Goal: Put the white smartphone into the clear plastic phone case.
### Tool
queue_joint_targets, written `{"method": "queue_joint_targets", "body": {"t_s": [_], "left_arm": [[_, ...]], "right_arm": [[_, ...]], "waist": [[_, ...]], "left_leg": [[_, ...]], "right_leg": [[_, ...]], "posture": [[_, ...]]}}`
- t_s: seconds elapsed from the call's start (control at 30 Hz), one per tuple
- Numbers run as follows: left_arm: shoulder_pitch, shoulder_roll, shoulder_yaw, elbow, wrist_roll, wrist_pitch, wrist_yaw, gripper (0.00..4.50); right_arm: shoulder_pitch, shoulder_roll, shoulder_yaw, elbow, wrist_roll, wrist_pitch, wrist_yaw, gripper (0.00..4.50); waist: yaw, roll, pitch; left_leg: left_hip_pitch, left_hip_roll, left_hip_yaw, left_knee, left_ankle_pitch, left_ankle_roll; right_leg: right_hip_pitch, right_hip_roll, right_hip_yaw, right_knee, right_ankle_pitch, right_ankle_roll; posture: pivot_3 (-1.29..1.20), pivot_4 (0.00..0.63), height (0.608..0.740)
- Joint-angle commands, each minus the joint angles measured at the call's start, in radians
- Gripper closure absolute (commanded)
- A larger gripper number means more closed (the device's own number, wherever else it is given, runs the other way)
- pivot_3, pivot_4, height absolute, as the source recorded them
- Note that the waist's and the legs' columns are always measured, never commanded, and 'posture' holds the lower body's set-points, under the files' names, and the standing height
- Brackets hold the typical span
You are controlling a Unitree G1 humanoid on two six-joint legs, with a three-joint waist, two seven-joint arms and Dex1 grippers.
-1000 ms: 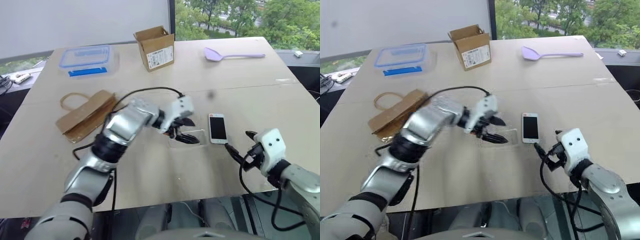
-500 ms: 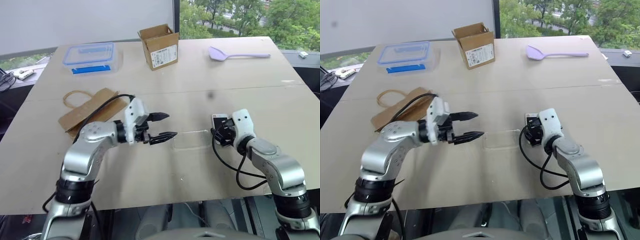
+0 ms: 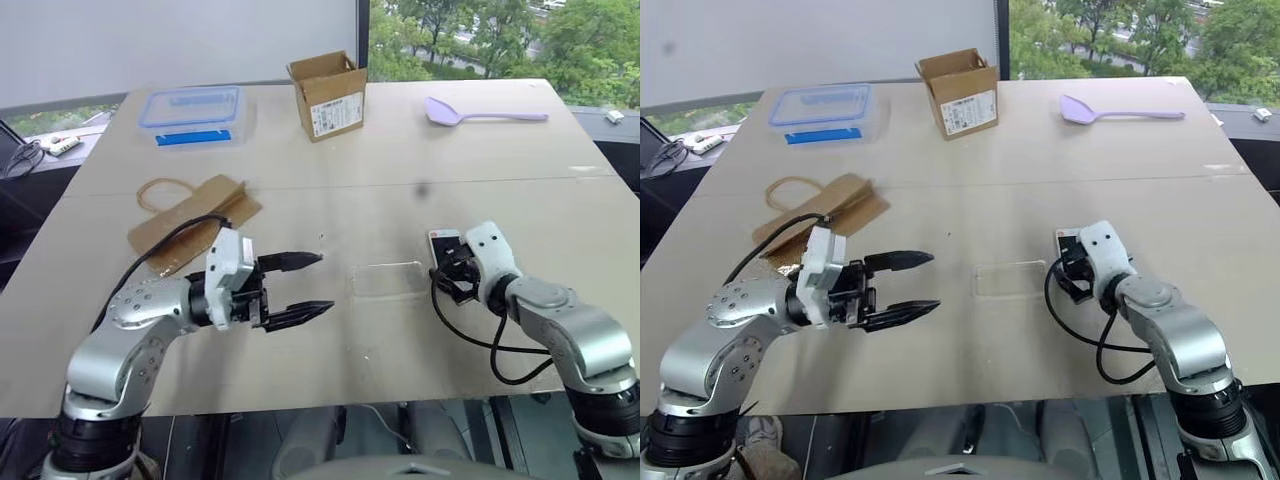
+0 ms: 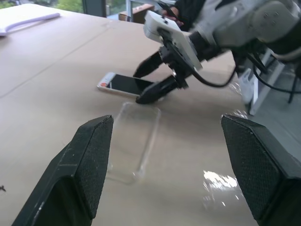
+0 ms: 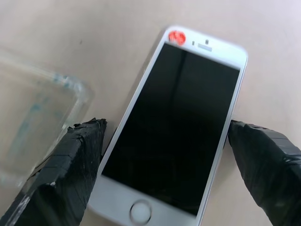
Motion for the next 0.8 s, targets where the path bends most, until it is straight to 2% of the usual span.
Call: {"method": "queue_joint_targets", "body": {"t_s": [0.03, 0.13, 0.27, 0.4, 0.5, 0.6, 0.7, 0.8], "left_arm": [[-0.010, 0.027, 0.021, 0.041, -0.017, -0.044, -0.033, 0.73], [-0.013, 0.025, 0.010, 0.054, -0.012, -0.063, -0.032, 0.73], [-0.015, 0.022, -0.003, 0.061, -0.016, -0.045, -0.002, 0.73], [-0.005, 0.028, -0.003, 0.065, -0.035, -0.013, 0.015, 0.73], [0.011, 0.009, -0.013, 0.079, 0.030, -0.089, 0.035, 0.73], [0.023, 0.002, -0.034, 0.081, 0.061, -0.118, 0.052, 0.73], [0.029, -0.010, -0.040, 0.102, 0.064, -0.154, 0.039, 0.73], [0.023, -0.018, -0.039, 0.141, 0.076, -0.200, 0.032, 0.73]], "right_arm": [[0.054, -0.048, -0.034, 0.059, 0.010, 0.076, 0.031, 0.57], [0.057, -0.063, -0.036, 0.080, 0.020, 0.063, 0.049, 1.54], [0.072, -0.103, -0.022, 0.110, 0.003, -0.026, 0.077, 1.57], [0.069, -0.118, -0.102, 0.114, 0.025, -0.209, 0.147, 1.57], [0.031, -0.179, -0.156, 0.116, 0.059, -0.428, 0.303, 1.57], [-0.025, -0.262, -0.161, 0.141, 0.111, -0.522, 0.477, 1.57], [-0.093, -0.362, -0.060, 0.187, 0.079, -0.598, 0.648, 1.57], [-0.179, -0.445, 0.100, 0.277, -0.048, -0.760, 0.813, 1.57]], "waist": [[0.002, 0.000, 0.000], [0.002, 0.000, 0.000], [0.002, -0.002, -0.002], [0.002, -0.003, -0.002], [-0.002, 0.000, 0.000], [-0.014, 0.005, 0.003], [-0.033, 0.005, 0.004], [-0.037, 0.005, 0.004]], "left_leg": [[0.000, 0.000, -0.001, 0.000, 0.000, 0.000], [0.000, 0.000, -0.001, 0.000, 0.000, 0.000], [0.000, 0.000, -0.002, 0.000, 0.000, 0.001], [0.000, -0.001, -0.002, 0.000, 0.000, 0.001], [-0.001, -0.001, -0.001, 0.000, 0.000, 0.001], [-0.001, -0.001, 0.001, -0.001, 0.000, 0.001], [-0.001, 0.002, 0.001, -0.002, 0.000, 0.001], [-0.001, 0.002, 0.001, -0.002, -0.001, 0.001]], "right_leg": [[0.000, 0.000, -0.001, -0.001, 0.000, 0.000], [0.000, 0.000, -0.001, -0.002, 0.000, 0.000], [0.001, -0.001, -0.002, -0.004, 0.000, 0.000], [0.001, -0.001, -0.002, -0.004, 0.000, 0.000], [0.001, -0.002, -0.002, -0.004, 0.000, 0.001], [0.000, -0.001, 0.000, -0.003, 0.000, 0.001], [-0.001, 0.001, 0.000, -0.003, 0.000, 0.000], [-0.001, 0.001, 0.000, -0.004, 0.000, 0.000]], "posture": [[0.00, 0.150, 0.740], [0.00, 0.150, 0.740], [0.00, 0.150, 0.740], [0.00, 0.150, 0.740], [0.00, 0.150, 0.740], [0.00, 0.150, 0.740], [0.00, 0.150, 0.740], [0.00, 0.150, 0.740]]}}
